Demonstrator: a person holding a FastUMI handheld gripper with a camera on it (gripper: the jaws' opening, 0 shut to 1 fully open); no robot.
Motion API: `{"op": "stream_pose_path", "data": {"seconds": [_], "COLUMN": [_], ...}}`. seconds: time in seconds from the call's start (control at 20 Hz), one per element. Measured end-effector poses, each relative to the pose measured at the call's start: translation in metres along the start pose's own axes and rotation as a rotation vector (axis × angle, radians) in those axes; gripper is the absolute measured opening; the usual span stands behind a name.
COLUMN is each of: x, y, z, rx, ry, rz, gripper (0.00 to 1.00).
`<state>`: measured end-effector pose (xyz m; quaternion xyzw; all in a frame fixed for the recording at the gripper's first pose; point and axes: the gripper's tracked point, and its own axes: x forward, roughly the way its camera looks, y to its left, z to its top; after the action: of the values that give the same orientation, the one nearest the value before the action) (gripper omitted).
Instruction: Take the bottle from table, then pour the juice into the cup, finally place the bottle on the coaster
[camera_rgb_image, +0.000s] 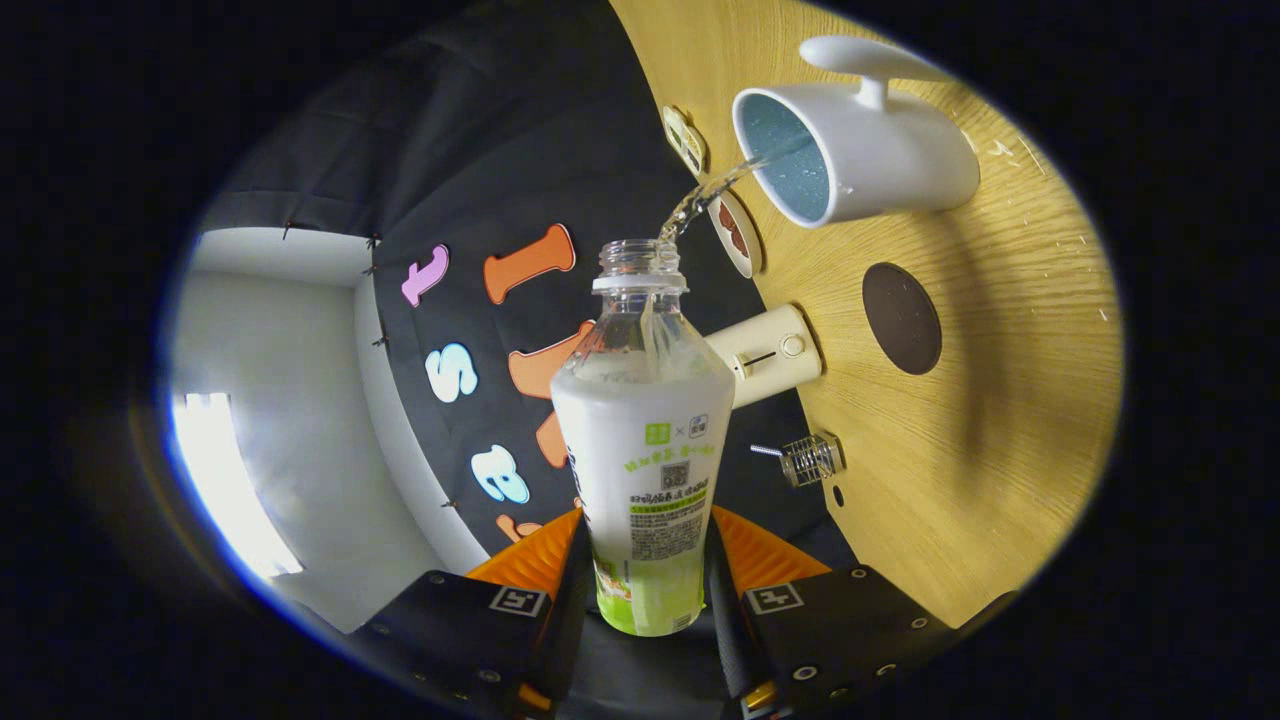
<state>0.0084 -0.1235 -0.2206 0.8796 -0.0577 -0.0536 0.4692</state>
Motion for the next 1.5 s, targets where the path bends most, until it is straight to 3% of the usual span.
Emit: {"op": "stream_pose_path", "data": {"seconds": [1.5], "x": [0.009], "y": [0.014], "z": [0.003], "rx": [0.254], "ry": [-0.12], "rz": [0.093], "gripper": [0.58]}}
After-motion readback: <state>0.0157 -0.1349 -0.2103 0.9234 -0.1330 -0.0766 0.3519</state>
